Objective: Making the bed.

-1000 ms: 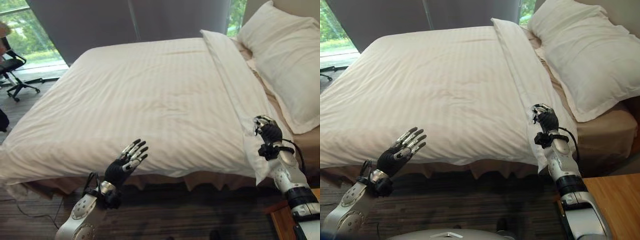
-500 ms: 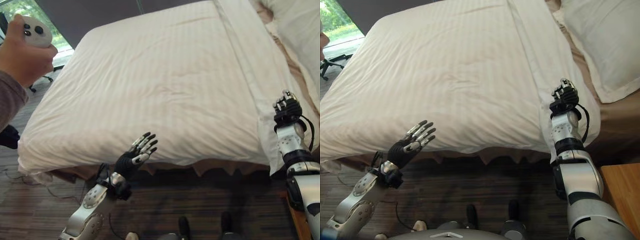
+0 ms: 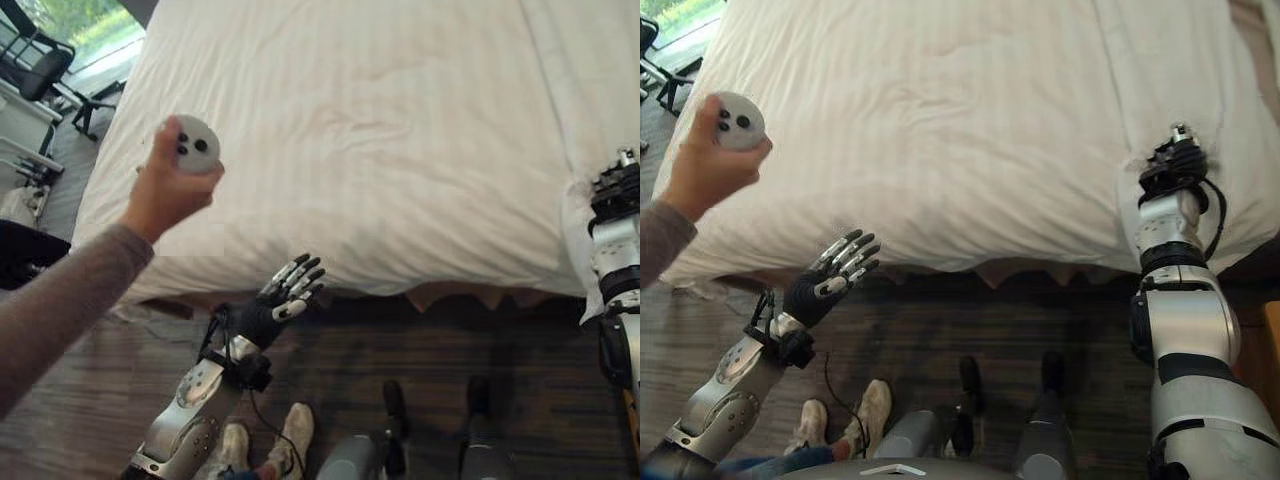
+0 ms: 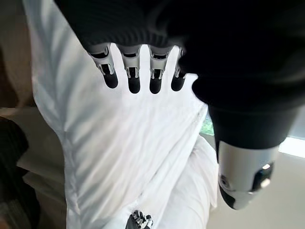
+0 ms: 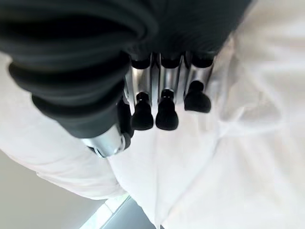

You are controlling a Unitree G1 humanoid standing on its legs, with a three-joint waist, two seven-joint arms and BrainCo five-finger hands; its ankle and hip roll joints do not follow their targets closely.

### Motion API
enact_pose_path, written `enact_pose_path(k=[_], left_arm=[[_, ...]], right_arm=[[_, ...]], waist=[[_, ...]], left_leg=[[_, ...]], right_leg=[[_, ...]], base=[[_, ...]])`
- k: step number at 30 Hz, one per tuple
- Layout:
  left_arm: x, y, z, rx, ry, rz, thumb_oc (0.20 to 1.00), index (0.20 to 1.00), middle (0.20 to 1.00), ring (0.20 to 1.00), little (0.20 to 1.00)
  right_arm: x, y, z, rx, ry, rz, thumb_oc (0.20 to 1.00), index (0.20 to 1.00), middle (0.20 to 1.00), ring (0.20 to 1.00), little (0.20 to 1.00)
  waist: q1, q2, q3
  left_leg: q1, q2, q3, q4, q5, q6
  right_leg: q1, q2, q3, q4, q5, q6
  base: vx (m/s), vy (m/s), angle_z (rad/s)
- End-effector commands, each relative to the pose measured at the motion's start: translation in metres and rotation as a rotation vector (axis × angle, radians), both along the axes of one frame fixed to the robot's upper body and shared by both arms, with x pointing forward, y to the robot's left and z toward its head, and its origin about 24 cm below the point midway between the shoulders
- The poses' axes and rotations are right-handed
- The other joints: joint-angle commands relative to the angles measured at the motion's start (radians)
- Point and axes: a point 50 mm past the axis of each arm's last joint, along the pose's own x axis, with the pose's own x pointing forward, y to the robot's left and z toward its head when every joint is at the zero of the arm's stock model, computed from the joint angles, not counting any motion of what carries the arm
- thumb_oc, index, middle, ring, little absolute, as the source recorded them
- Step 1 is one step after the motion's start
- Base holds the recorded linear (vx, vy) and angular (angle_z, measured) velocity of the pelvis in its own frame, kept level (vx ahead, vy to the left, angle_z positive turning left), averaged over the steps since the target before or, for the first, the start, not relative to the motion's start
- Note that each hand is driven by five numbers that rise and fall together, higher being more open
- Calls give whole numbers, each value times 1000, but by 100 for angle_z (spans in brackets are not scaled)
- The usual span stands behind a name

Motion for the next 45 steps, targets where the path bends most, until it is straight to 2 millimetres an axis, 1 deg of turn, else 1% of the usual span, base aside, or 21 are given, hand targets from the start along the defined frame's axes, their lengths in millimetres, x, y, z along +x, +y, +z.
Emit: enact_pose_path(k=[1,4,5,6,10,12,15,17,18,19,20,24,27,29,30,31,32,33,37,41,45], left_arm=[[12,-7,24,-37,-158,21,1000,1000,1000,1000,1000],[11,-13,23,-42,-167,6,1000,1000,1000,1000,1000],[11,-13,23,-40,-165,6,1000,1000,1000,1000,1000],[11,-13,23,-50,-168,7,1000,1000,1000,1000,1000],[10,-11,18,-75,-150,30,1000,1000,1000,1000,1000],[9,-5,18,-83,-147,58,1000,1000,1000,1000,1000],[4,4,14,-104,-128,105,1000,1000,1000,1000,1000],[1,9,12,-112,-114,138,1000,1000,1000,1000,1000],[0,9,11,-111,-113,139,1000,1000,1000,1000,1000],[-1,12,8,-119,-99,160,1000,1000,1000,1000,1000],[-2,13,8,-120,-98,167,1000,1000,1000,1000,1000],[-3,16,5,-116,-92,182,1000,1000,1000,1000,1000],[-1,17,1,-114,-84,184,1000,1000,1000,1000,1000],[-2,18,-10,-95,-39,182,1000,1000,1000,1000,1000],[-3,18,-10,-95,-39,182,1000,1000,1000,1000,1000],[-4,19,-17,-84,-8,177,1000,1000,1000,1000,1000],[-4,19,-17,-84,-8,178,1000,1000,1000,1000,1000],[-8,21,-33,-25,56,171,1000,1000,1000,1000,1000],[-31,27,-78,95,259,170,1000,1000,1000,1000,1000],[-50,30,-99,150,353,193,1000,1000,1000,1000,1000],[-66,31,-110,107,422,243,1000,1000,1000,1000,1000]], right_arm=[[-1,-4,22,81,-128,-54,200,200,200,200,200],[-4,4,-24,166,-95,-23,200,200,200,200,200],[-5,4,-26,168,-94,-22,200,200,200,200,200],[-5,11,-41,201,-93,-5,200,200,200,200,200],[-22,46,-122,328,2,85,200,200,200,200,200],[-43,66,-168,382,98,130,200,200,200,200,200],[-94,87,-235,442,282,156,200,200,200,200,200],[-120,91,-259,502,344,122,200,200,200,200,200],[-121,92,-260,503,345,122,200,200,200,200,200],[-144,90,-278,559,401,65,200,200,200,200,200],[-154,89,-285,568,432,49,200,200,200,200,200],[-185,90,-303,526,563,73,200,200,200,200,200],[-189,99,-303,428,607,188,200,200,200,200,200],[-188,110,-295,271,613,352,200,200,200,200,200],[-188,110,-295,271,613,353,200,200,200,200,200],[-189,113,-292,230,609,401,442,442,442,442,442],[-189,113,-292,230,610,401,1000,1000,1000,1000,1000],[-192,116,-286,174,594,461,1000,1000,1000,1000,1000],[-207,129,-278,114,573,570,1000,1000,1000,1000,1000],[-213,135,-270,78,548,615,1000,1000,1000,1000,1000],[-220,141,-266,62,538,637,1000,1000,1000,1000,1000]], waist=[[5,-14,20],[-19,-5,43],[-18,-7,40],[-25,-6,46],[-57,-10,68],[-77,-16,77],[-106,-28,87],[-121,-34,91],[-121,-34,90],[-132,-38,91],[-135,-40,91],[-154,-64,89],[-160,-89,78],[-165,-131,51],[-165,-132,48],[-167,-145,39],[-167,-146,37],[-167,-177,7],[-170,-232,-66],[-160,-272,-115],[-148,-298,-142]], left_leg=[[52,-4,-18,7,-13,-49],[42,-4,-8,7,-20,-48],[42,-4,-8,7,-20,-48],[41,-4,-3,7,-22,-48],[48,-5,8,7,-37,-47],[49,-4,13,7,-40,-47],[51,-7,22,7,-44,-47],[55,-8,24,7,-48,-45],[55,-8,23,7,-48,-45],[58,-10,26,7,-51,-44],[60,-12,28,7,-53,-44],[73,-12,33,7,-57,-42],[87,-11,31,7,-58,-42],[117,-4,25,7,-60,-43],[114,-5,25,7,-57,-43],[130,-3,21,7,-62,-43],[127,-3,21,7,-59,-43],[163,2,13,7,-69,-42],[228,3,-17,7,-82,-36],[264,1,-42,7,-98,-26],[285,-3,-53,7,-110,-17]], right_leg=[[-41,2,-6,67,-63,36],[-61,7,4,76,-66,32],[-62,7,5,77,-66,32],[-66,8,8,78,-65,32],[-71,12,20,84,-69,32],[-73,13,24,85,-68,31],[-77,15,28,88,-65,32],[-75,13,29,87,-65,32],[-74,13,29,87,-65,33],[-71,12,30,83,-65,34],[-71,12,31,83,-64,35],[-60,9,33,81,-57,40],[-48,8,33,83,-52,42],[-14,5,26,84,-50,44],[-18,4,27,83,-47,44],[0,3,23,84,-50,46],[-2,2,23,83,-47,45],[40,0,11,83,-52,50],[118,-7,-10,88,-64,60],[165,-9,-24,90,-75,65],[195,-8,-34,86,-82,68]], base=[[0,0,0],[15,21,-5],[12,23,-13],[7,22,-13],[24,31,-7],[-1,16,-4],[1,19,-6],[0,17,-17],[5,31,-19],[4,31,-14],[1,35,-3],[-27,20,-6],[-23,7,-1],[-25,-3,6],[-11,-2,10],[-8,0,9],[39,0,9],[29,0,12],[14,55,20],[2,59,33],[-1,33,9]])
